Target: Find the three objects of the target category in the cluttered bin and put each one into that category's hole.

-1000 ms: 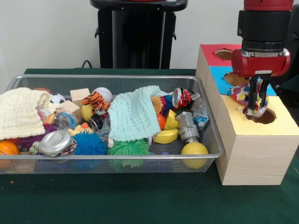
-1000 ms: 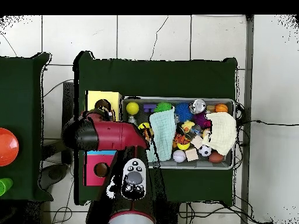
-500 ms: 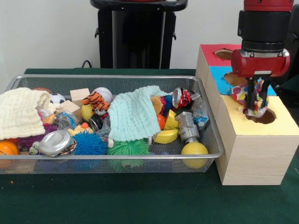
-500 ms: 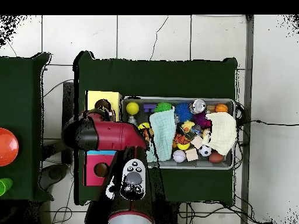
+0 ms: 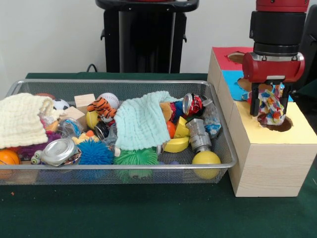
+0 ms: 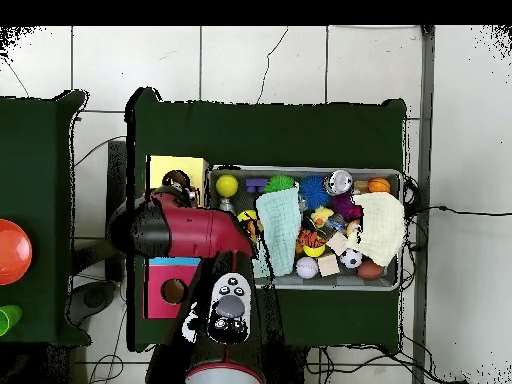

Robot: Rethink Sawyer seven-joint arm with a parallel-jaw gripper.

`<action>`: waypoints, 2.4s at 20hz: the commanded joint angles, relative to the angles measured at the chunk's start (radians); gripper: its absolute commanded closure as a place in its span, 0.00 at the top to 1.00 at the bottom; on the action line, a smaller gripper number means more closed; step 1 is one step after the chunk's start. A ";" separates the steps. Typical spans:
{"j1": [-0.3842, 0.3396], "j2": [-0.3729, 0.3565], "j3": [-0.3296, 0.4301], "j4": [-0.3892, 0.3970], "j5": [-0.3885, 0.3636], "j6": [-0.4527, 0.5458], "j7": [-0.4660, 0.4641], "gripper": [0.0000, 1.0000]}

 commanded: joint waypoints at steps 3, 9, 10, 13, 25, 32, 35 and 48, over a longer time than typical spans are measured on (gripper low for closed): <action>0.006 0.056 0.023 -0.027 0.040 0.115 0.208 1.00; 0.014 0.044 0.021 -0.041 0.049 0.142 0.215 1.00; 0.019 0.036 0.019 -0.043 0.053 0.157 0.220 1.00; 0.030 0.020 0.008 -0.070 0.065 0.219 0.230 1.00; 0.027 -0.009 -0.019 -0.158 0.065 0.373 0.231 1.00; 0.011 0.000 -0.012 -0.182 0.055 0.367 0.214 1.00; 0.002 0.008 -0.005 -0.194 0.052 0.357 0.201 1.00; -0.014 -0.060 -0.036 -0.177 0.033 0.471 0.178 1.00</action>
